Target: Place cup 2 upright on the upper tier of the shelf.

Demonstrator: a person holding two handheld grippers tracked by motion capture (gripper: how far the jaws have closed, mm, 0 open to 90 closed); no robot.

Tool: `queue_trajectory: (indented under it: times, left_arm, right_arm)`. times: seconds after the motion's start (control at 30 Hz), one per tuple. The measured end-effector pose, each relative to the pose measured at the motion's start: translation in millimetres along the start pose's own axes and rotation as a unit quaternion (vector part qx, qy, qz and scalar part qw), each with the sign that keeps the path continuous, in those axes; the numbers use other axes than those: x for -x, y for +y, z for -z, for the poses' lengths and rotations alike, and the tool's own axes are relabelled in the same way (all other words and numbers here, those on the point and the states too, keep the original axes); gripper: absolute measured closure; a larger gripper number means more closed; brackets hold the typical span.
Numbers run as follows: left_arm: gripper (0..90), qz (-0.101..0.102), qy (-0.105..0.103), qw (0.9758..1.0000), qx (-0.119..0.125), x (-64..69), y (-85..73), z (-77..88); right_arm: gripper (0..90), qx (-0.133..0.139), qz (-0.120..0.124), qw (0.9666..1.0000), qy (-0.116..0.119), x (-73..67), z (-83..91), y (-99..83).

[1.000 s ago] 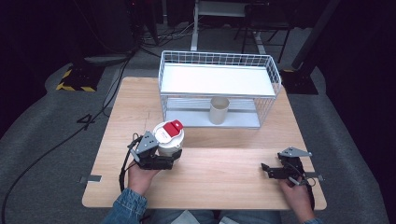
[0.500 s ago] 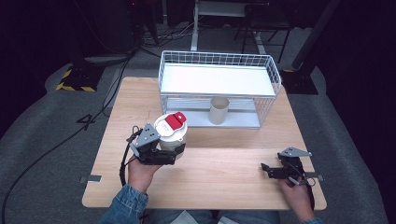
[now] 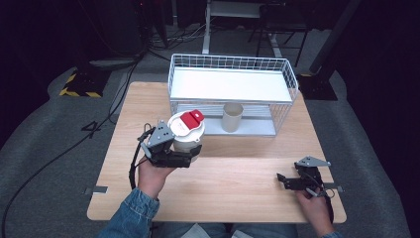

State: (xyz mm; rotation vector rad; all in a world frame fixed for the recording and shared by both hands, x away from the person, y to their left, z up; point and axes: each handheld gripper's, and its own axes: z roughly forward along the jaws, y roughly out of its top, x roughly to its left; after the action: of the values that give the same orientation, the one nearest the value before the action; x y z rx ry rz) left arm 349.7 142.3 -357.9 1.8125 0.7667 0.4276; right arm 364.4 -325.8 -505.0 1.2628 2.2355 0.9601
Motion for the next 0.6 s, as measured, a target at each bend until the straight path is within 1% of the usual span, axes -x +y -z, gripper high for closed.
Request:
queue_trajectory:
  times: [0.2, 0.23, 0.27, 0.4, 0.43, 0.5, 0.6]
  left_arm:
    - [9.7, 0.004, -0.008, 1.0000, 0.001, -0.5, 12.4, -4.2]
    - [9.7, 0.004, -0.008, 1.0000, 0.001, -0.5, 12.4, -4.2]
    - [9.7, 0.003, -0.011, 0.9999, 0.001, -0.7, 17.2, -6.0]
    - [9.7, -0.003, -0.012, 0.9999, 0.001, -0.6, 27.3, -9.9]
    - [9.7, -0.003, -0.012, 0.9999, 0.001, -0.6, 27.3, -9.9]
    - [9.7, -0.006, -0.013, 0.9999, 0.000, -0.5, 34.9, -12.8]
    - [9.7, -0.007, -0.013, 0.9999, -0.001, -0.6, 42.3, -15.9]
  right_arm:
    - [10.6, 0.000, 0.000, 1.0000, 0.000, 0.0, 0.0, 0.0]
    - [10.7, 0.000, 0.000, 1.0000, 0.000, 0.0, 0.0, 0.0]
    - [10.7, 0.000, 0.000, 1.0000, 0.000, 0.0, 0.0, 0.0]
    - [10.7, 0.000, 0.000, 1.0000, 0.000, 0.0, 0.0, 0.0]
    - [10.7, 0.000, 0.000, 1.0000, 0.000, 0.0, 0.0, 0.0]
    - [10.6, 0.000, 0.000, 1.0000, 0.000, 0.0, 0.0, 0.0]
    - [10.7, 0.000, 0.000, 1.0000, 0.000, 0.0, 0.0, 0.0]
